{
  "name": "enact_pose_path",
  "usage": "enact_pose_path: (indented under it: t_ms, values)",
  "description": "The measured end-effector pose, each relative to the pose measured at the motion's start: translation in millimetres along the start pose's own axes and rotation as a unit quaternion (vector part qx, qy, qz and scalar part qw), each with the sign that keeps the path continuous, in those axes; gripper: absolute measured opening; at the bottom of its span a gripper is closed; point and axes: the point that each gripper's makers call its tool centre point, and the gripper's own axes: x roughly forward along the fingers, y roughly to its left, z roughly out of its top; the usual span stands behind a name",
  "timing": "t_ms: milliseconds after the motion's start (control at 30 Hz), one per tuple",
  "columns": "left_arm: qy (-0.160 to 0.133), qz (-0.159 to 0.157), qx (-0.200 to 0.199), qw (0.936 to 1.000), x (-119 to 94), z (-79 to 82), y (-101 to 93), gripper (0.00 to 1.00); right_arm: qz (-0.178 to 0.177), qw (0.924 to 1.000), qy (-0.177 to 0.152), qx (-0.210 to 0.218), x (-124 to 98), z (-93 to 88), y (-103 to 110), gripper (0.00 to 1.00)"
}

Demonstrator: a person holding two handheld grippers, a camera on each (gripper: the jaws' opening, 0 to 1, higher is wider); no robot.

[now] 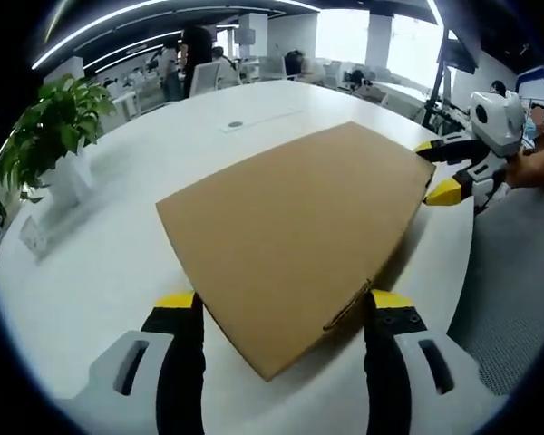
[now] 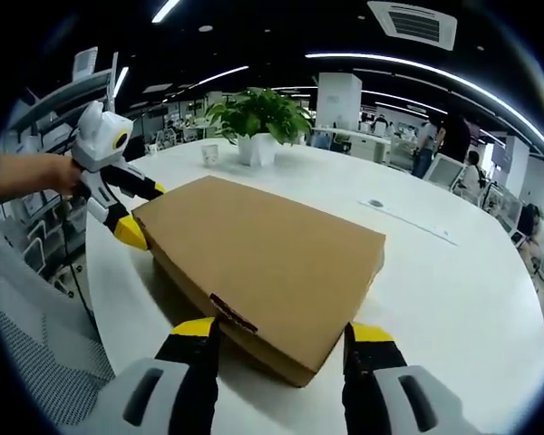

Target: Operate the shoe box by opening the lid, removing the specified soft item, and placing it in the target area until the item is outside and the box remains undamaged.

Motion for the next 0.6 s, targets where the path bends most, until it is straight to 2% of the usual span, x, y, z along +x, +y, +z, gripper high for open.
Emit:
enact_pose_path:
  t_ms: [333,600]
  values:
    - [-0.004,-0.001,-0.006,1.0000,-5.3,3.7,-1.4,0.71,0.001,1.0000,-0.005,0.001,-5.5,5.1,0.1,0.52]
    - [-0.019,0.001,-0.017,0.9997,-14.3,10.4,-1.5,0.71,0.003,0.9998,-0.016,0.005,-10.7,13.0,0.0,0.53]
